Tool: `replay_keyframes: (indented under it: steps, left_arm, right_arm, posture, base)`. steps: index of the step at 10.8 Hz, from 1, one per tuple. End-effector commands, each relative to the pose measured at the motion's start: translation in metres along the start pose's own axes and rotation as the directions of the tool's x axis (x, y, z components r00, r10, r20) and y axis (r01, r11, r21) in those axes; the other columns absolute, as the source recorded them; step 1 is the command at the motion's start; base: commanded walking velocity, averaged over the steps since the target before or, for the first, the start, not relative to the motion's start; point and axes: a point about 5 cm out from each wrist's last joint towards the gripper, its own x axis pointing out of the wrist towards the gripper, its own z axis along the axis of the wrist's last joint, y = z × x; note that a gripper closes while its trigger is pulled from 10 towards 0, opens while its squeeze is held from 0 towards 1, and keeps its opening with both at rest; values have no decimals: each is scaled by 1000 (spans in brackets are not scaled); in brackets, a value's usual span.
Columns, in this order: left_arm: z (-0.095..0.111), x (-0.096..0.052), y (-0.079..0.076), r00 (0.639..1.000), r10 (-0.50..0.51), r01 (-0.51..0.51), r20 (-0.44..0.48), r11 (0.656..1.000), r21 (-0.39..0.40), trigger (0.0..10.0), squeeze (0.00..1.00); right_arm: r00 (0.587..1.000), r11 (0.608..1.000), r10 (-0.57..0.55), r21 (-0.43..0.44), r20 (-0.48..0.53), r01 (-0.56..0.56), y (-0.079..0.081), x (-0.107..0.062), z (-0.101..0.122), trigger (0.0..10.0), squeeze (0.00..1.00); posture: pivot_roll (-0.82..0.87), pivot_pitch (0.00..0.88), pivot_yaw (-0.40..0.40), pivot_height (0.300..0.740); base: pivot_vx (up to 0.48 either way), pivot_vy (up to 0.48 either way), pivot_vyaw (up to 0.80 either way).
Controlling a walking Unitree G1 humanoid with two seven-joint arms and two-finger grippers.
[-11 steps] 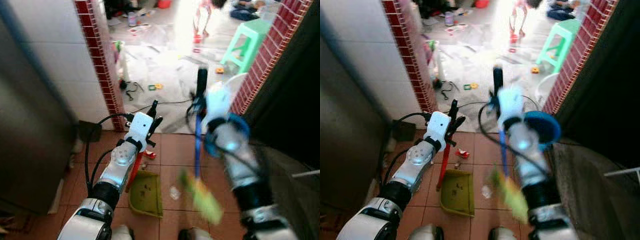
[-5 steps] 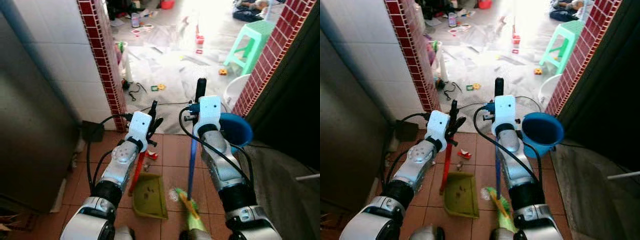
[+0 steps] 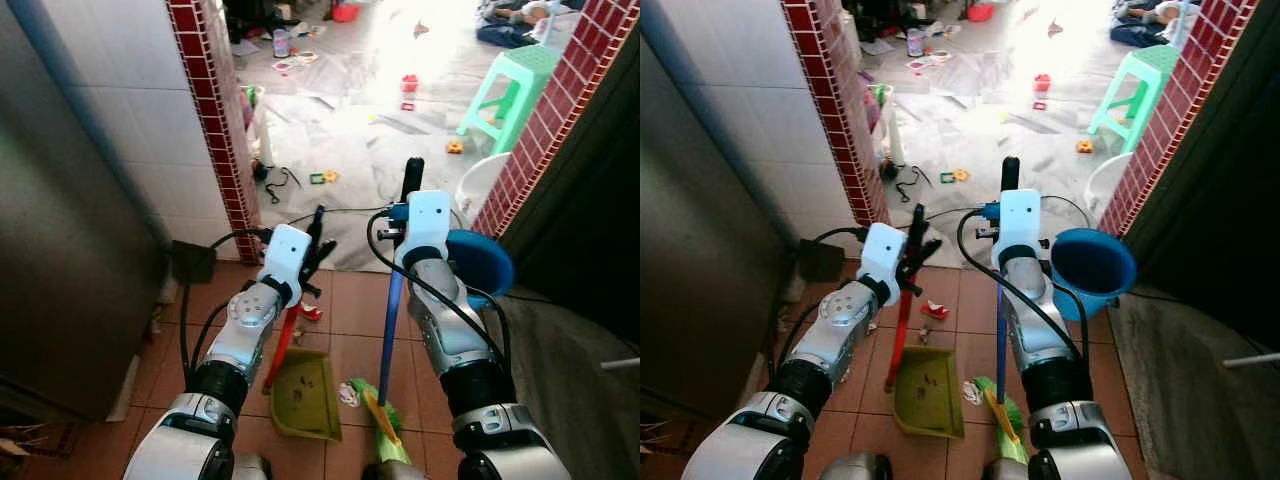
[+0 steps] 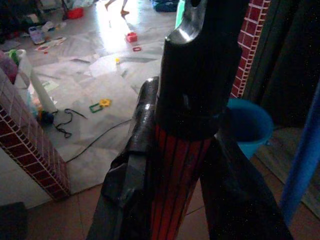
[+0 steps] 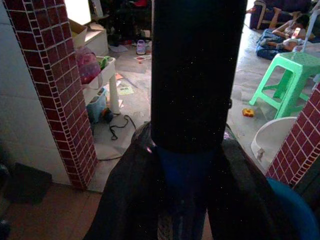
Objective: Sweep floor
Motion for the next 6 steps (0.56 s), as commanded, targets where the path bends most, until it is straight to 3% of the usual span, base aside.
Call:
replay_keyframes:
  steps: [1, 5, 6]
  left_arm:
    - [-11, 2, -22, 994, -104, 100, -45, 991, -83, 10000, 0]
    - [2, 3, -22, 991, -122, 128, 58, 984, -120, 10000, 0]
    - [4, 3, -21, 991, -114, 122, 71, 986, -117, 10000, 0]
  right_arm:
    - [1000, 1000, -7, 2, 0, 7, 0, 3, 4, 10000, 0]
    - [1000, 998, -26, 56, -2, 26, -4, 9, 5, 10000, 0]
    - [1000, 999, -26, 26, 9, 25, -6, 9, 7, 10000, 0]
  posture:
    - [-31, 26, 21, 740]
    - [-33, 26, 26, 740]
    - [-33, 26, 26, 740]
  base:
    - [0, 0, 0]
    - [0, 0, 0]
    - [0, 0, 0]
